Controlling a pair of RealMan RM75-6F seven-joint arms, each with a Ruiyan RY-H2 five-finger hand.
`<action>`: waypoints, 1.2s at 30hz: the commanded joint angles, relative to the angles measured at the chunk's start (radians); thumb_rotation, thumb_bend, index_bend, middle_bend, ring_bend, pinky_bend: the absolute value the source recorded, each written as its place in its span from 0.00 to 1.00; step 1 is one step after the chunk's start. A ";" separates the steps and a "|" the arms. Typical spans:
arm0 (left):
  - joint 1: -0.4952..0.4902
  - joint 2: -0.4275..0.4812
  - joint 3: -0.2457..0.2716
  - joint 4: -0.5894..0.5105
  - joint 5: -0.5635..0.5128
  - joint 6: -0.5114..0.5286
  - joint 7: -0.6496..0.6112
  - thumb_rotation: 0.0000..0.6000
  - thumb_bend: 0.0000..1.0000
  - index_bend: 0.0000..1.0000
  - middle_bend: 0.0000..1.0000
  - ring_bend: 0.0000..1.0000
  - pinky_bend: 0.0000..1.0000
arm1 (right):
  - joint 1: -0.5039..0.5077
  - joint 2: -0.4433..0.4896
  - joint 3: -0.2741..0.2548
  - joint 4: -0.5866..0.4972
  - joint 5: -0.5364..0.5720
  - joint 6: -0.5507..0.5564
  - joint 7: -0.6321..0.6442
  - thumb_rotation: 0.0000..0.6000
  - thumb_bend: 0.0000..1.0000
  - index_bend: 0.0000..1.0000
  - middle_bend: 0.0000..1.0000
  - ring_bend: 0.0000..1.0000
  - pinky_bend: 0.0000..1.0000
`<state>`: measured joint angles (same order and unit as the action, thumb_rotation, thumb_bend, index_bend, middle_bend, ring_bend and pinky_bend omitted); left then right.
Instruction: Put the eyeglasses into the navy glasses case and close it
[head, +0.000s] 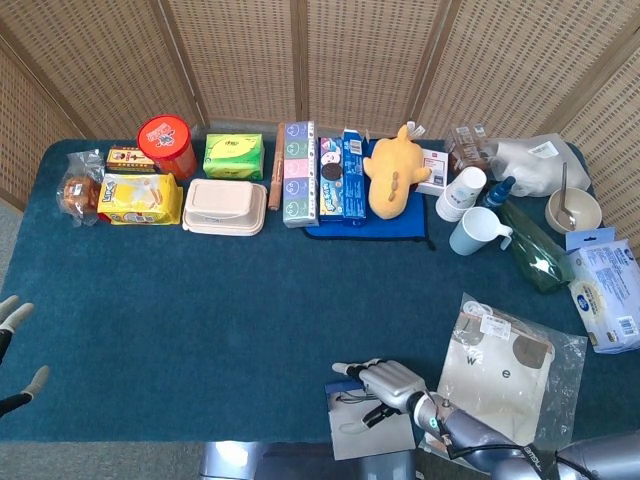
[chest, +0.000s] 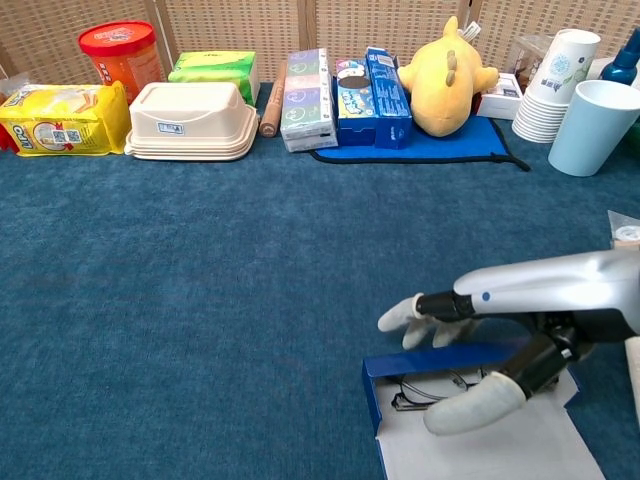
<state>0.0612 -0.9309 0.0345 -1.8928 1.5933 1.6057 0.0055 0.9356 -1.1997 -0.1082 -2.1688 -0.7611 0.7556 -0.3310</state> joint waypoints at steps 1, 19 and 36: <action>0.000 -0.001 -0.001 0.000 0.001 0.000 0.000 1.00 0.28 0.09 0.06 0.04 0.00 | -0.015 0.012 0.004 -0.019 -0.038 0.049 -0.011 0.26 0.08 0.00 0.15 0.16 0.15; -0.010 -0.007 -0.007 0.018 0.022 0.001 -0.030 1.00 0.28 0.09 0.06 0.04 0.00 | -0.332 -0.017 -0.141 -0.071 -0.477 0.485 -0.208 0.70 0.17 0.00 0.13 0.06 0.13; -0.020 -0.005 -0.012 0.072 0.032 0.005 -0.104 1.00 0.28 0.09 0.06 0.04 0.00 | -0.670 -0.138 -0.308 0.169 -0.882 0.742 -0.389 0.82 0.15 0.00 0.07 0.00 0.08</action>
<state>0.0409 -0.9347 0.0224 -1.8239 1.6261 1.6101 -0.0955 0.2994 -1.3313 -0.3953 -2.0324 -1.6137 1.4761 -0.7126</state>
